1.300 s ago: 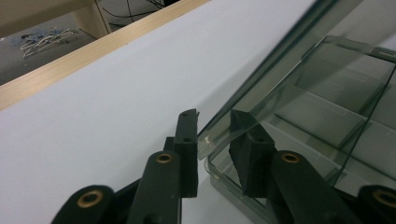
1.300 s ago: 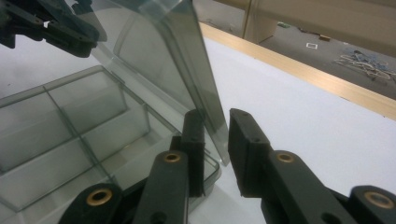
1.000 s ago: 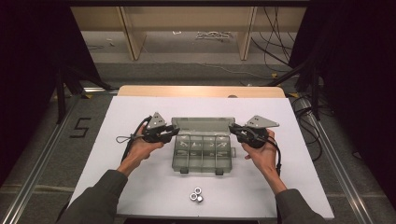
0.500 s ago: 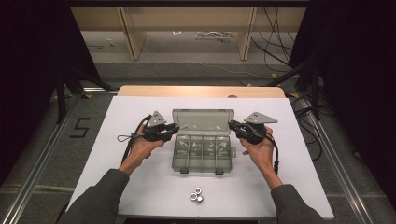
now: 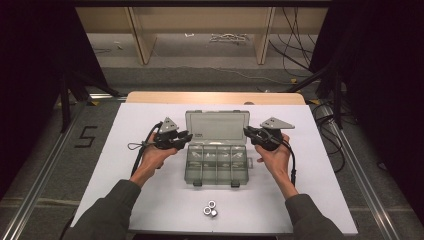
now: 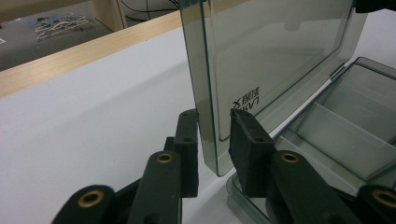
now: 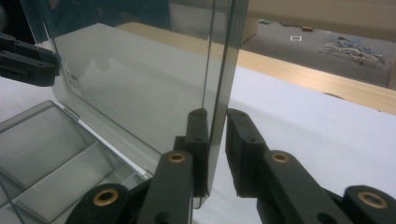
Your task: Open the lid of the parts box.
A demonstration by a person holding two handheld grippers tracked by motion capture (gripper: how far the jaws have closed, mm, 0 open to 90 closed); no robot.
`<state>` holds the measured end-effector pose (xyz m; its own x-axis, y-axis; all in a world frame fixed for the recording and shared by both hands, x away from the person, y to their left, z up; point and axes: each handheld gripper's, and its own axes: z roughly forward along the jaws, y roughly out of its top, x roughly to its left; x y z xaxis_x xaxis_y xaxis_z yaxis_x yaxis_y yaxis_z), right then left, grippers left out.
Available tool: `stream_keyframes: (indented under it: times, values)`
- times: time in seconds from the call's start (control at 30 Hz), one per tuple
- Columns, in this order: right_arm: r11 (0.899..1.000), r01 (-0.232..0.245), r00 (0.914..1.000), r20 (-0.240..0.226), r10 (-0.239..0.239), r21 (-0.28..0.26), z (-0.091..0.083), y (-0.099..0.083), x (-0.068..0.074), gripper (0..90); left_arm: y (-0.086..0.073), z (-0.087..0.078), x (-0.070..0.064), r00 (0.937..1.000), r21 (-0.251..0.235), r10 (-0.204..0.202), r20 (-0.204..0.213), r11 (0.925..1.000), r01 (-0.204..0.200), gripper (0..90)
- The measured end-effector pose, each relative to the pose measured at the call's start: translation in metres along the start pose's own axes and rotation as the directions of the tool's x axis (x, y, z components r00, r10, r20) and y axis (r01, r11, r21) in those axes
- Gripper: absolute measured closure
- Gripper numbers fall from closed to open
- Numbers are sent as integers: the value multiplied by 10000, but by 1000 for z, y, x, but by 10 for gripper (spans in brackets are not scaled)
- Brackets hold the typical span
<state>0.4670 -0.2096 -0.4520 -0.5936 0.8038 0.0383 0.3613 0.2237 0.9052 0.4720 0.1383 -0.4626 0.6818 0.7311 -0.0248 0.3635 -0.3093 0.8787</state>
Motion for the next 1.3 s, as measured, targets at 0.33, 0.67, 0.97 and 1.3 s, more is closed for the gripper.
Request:
stream_keyframes:
  times: [0.33, 0.67, 0.97, 1.3]
  values:
    - [9996, -114, 9997, 232, 108, 240, 9, -3, -2, 745, 0, 3, 1, 9992, 199, -367, -162, 9991, 370, 676]
    - [9983, -350, 9992, 213, 340, 475, 14, -5, -1, 699, -1, 8, 4, 9977, 538, -604, -304, 9966, 619, 619]
    - [9967, -653, 9970, 457, 631, 476, 13, -4, -1, 584, -1, 5, 6, 9924, 370, -1104, -546, 9930, 1125, 496]
    - [9964, -228, 9988, 444, 193, 820, -3, 6, 11, 342, 8, -21, -5, 9927, 293, -1159, -338, 9927, 1169, 311]
